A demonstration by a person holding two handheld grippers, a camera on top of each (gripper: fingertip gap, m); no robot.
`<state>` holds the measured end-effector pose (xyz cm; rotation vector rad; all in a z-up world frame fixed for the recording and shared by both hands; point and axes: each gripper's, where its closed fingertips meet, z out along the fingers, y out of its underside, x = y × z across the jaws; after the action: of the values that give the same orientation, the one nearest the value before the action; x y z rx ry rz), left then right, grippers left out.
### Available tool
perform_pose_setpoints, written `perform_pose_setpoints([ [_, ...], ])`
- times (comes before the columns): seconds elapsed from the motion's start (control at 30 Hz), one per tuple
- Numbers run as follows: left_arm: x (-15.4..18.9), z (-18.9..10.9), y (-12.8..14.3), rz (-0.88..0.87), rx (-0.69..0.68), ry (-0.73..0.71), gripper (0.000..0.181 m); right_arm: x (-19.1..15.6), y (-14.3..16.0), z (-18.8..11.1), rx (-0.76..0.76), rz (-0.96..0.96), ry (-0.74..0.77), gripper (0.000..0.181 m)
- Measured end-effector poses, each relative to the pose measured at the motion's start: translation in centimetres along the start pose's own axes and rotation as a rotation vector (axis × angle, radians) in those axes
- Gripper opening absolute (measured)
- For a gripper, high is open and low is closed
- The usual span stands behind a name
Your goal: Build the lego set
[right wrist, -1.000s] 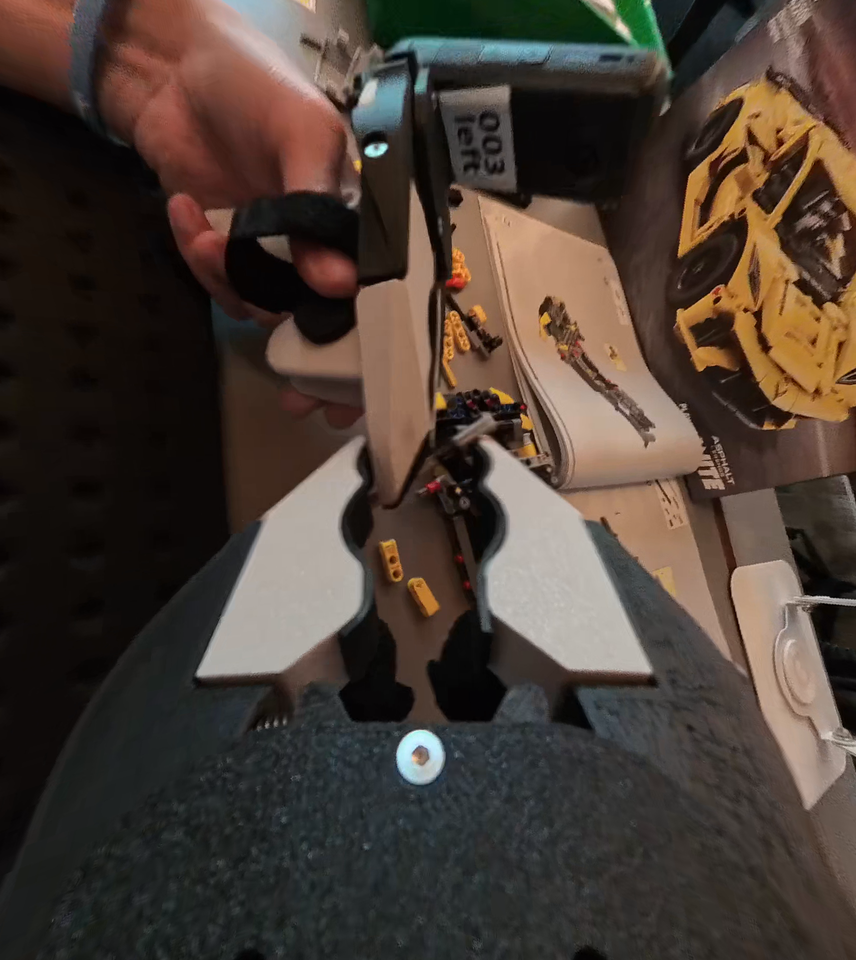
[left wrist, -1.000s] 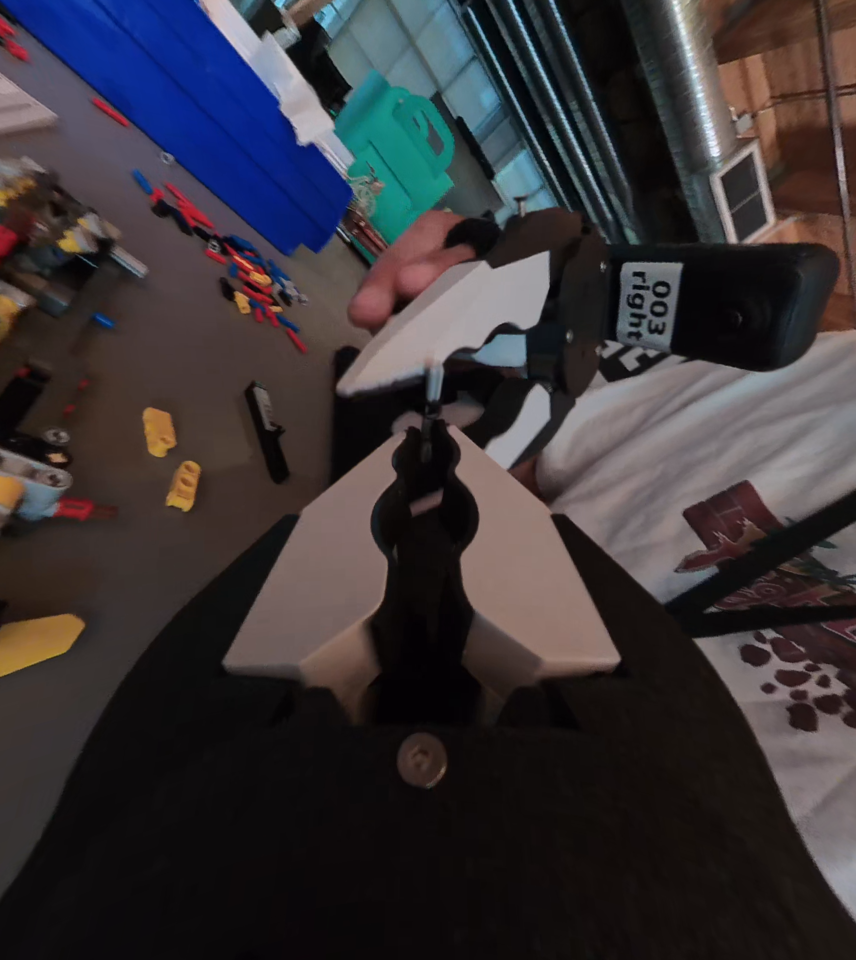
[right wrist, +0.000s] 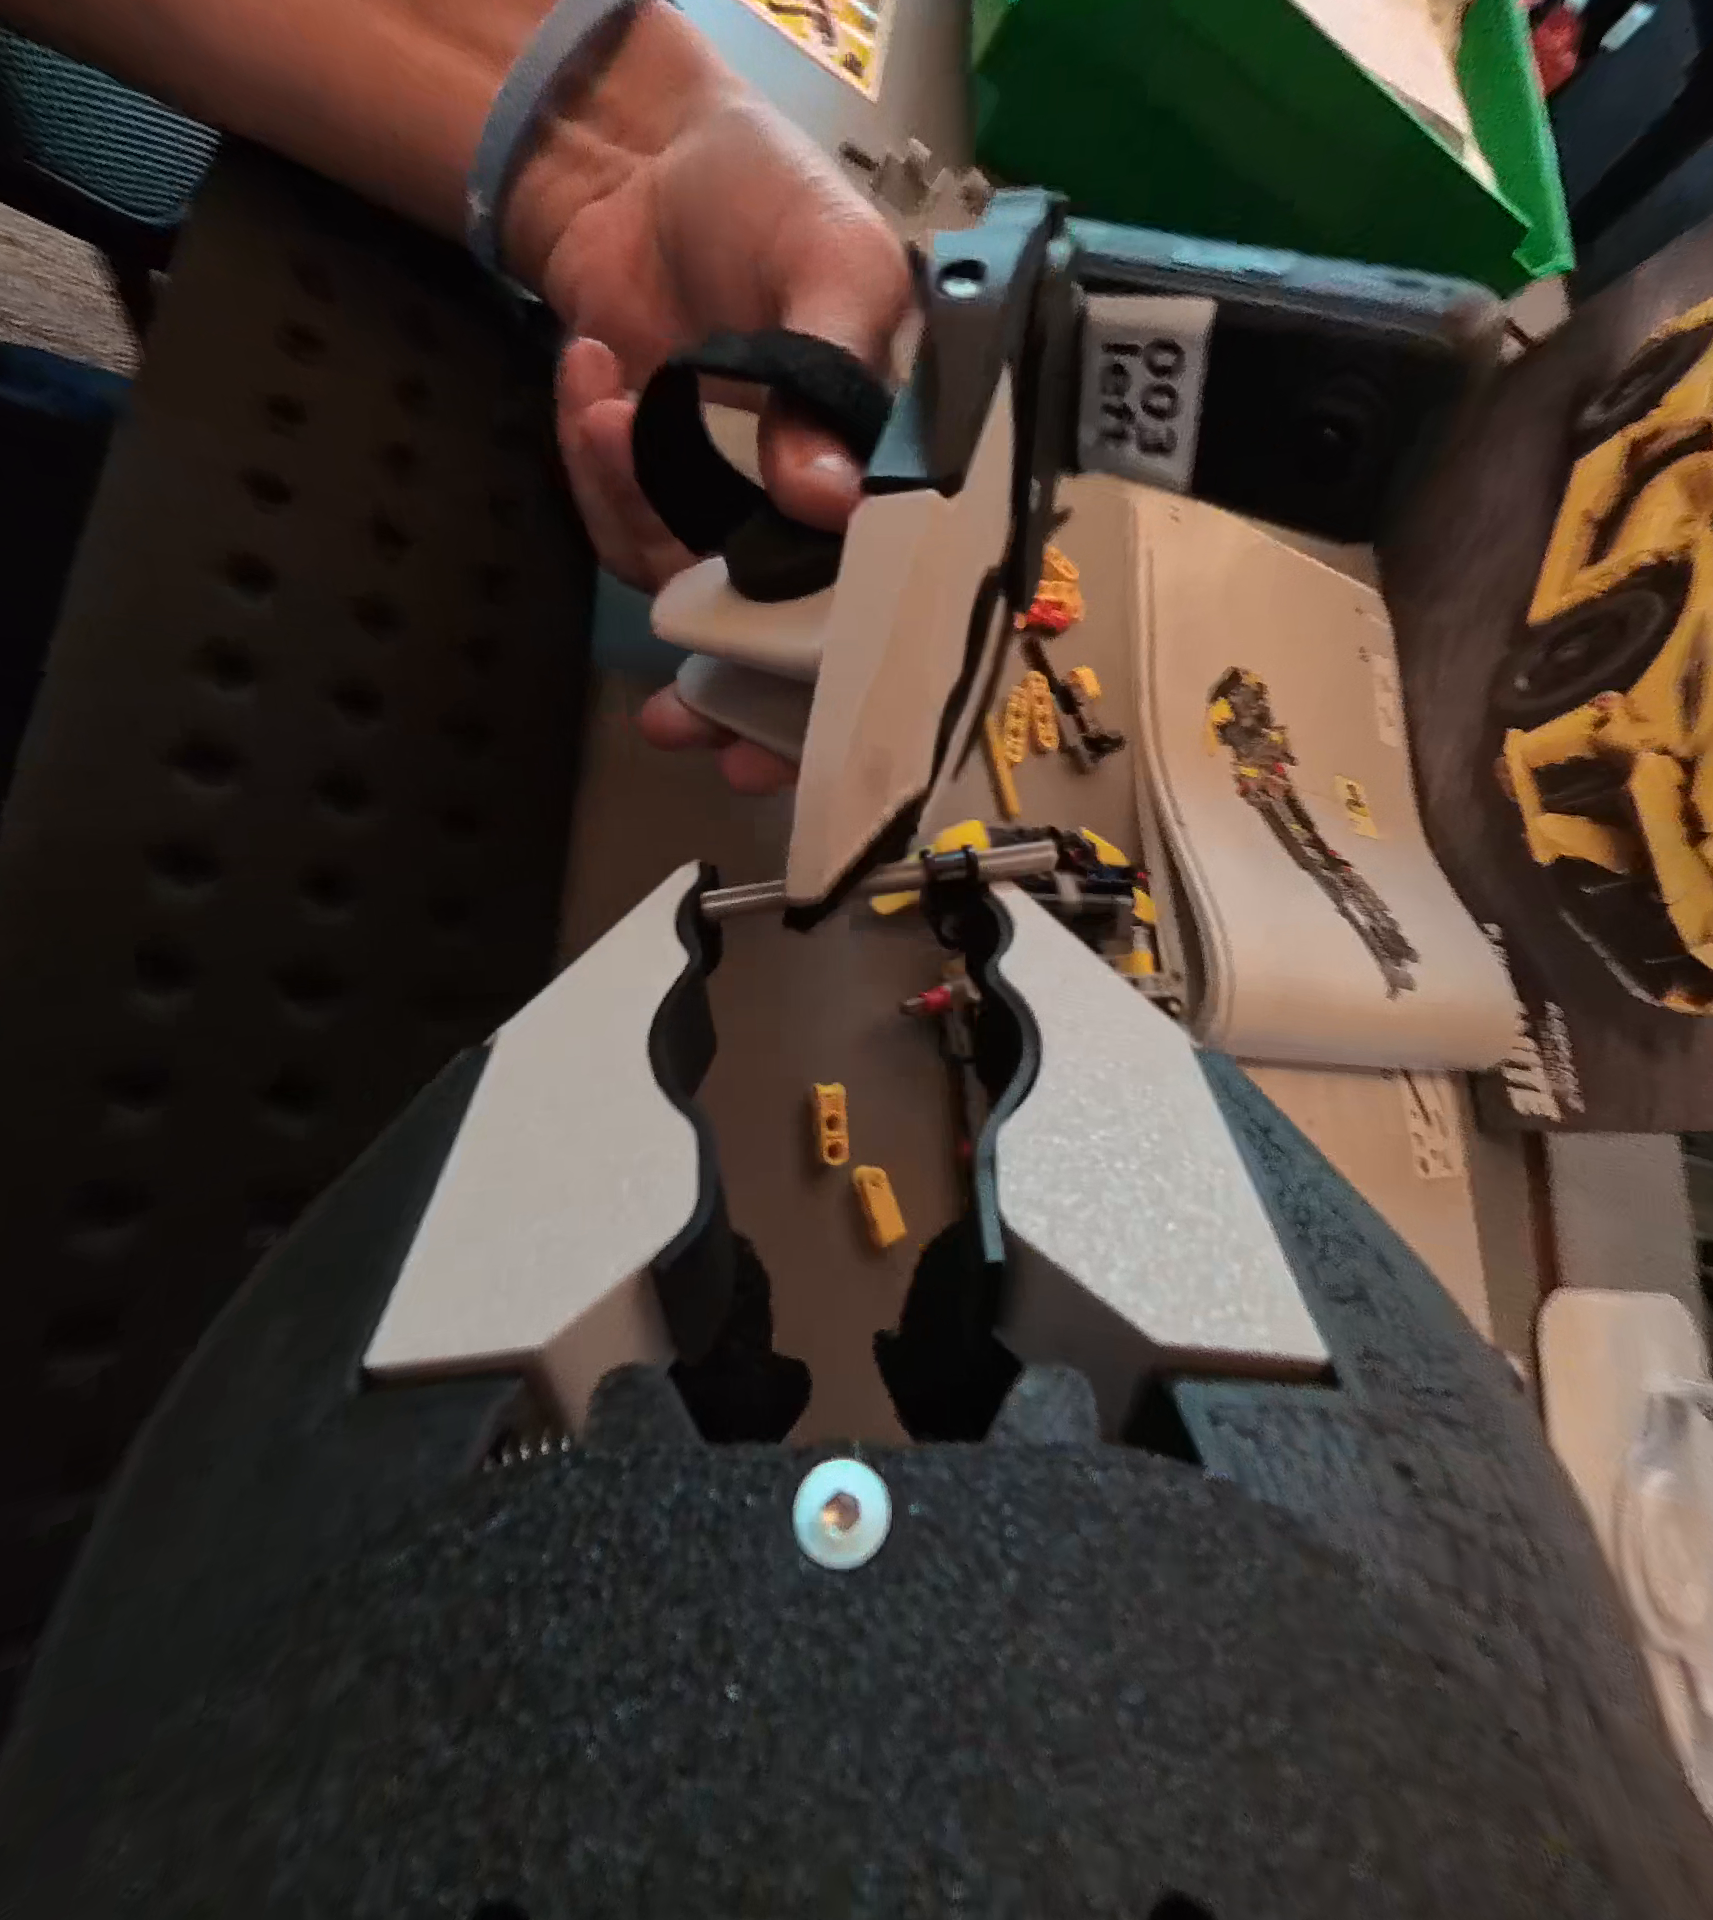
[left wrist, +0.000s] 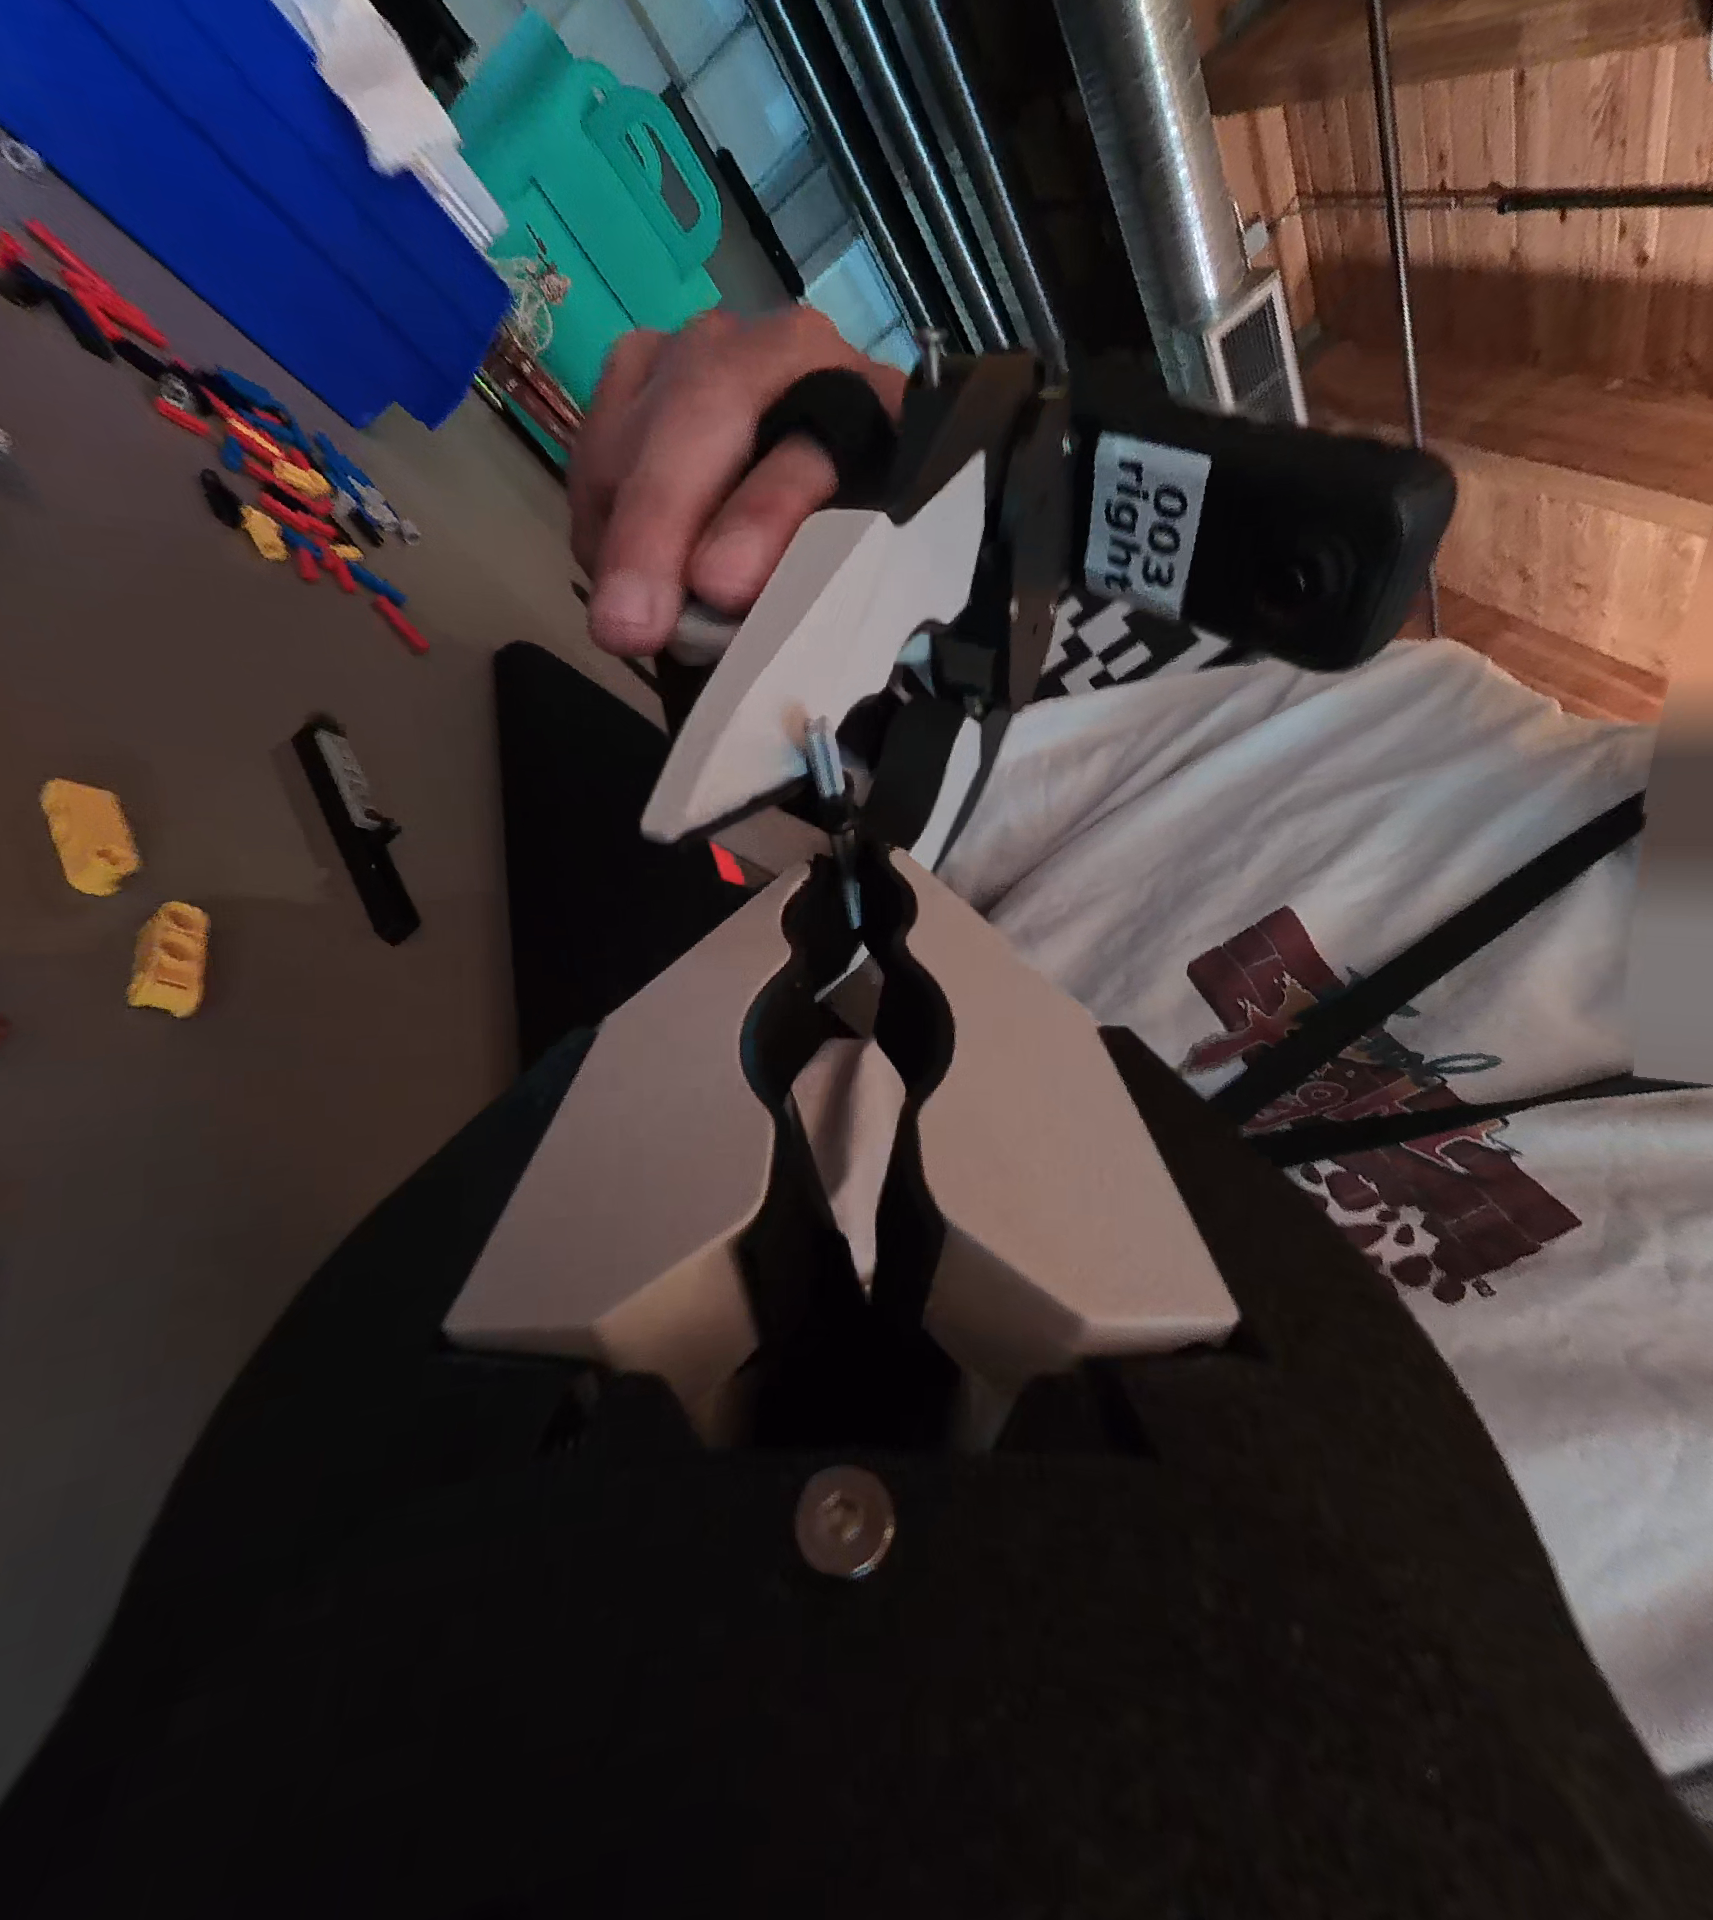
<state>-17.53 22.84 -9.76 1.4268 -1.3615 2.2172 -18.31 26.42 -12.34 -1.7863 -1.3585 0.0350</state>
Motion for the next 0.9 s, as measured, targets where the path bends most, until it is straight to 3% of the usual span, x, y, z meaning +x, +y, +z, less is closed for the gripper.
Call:
perform_pose_setpoints([
  [0.27, -2.7, -1.2, -1.5, 0.172, 0.073, -0.268, 0.003, 2.3, 2.2, 1.2, -0.098, 0.072, 0.221, 0.047],
  [0.77, -4.3, -1.0, -0.7, 0.115, 0.024, -0.311, 0.002, 1.9, 3.6, 1.8, -0.117, 0.051, 0.284, 0.043],
  [0.8, -4.1, -0.9, -1.0, 0.122, 0.035, -0.298, 0.0, 1.8, 3.4, 1.7, -0.1, 0.05, 0.288, 0.014],
  [0.9, -3.7, -0.8, -0.7, 0.149, 0.018, -0.287, 0.001, 1.7, 3.0, 1.5, -0.052, 0.032, 0.283, 0.015],
])
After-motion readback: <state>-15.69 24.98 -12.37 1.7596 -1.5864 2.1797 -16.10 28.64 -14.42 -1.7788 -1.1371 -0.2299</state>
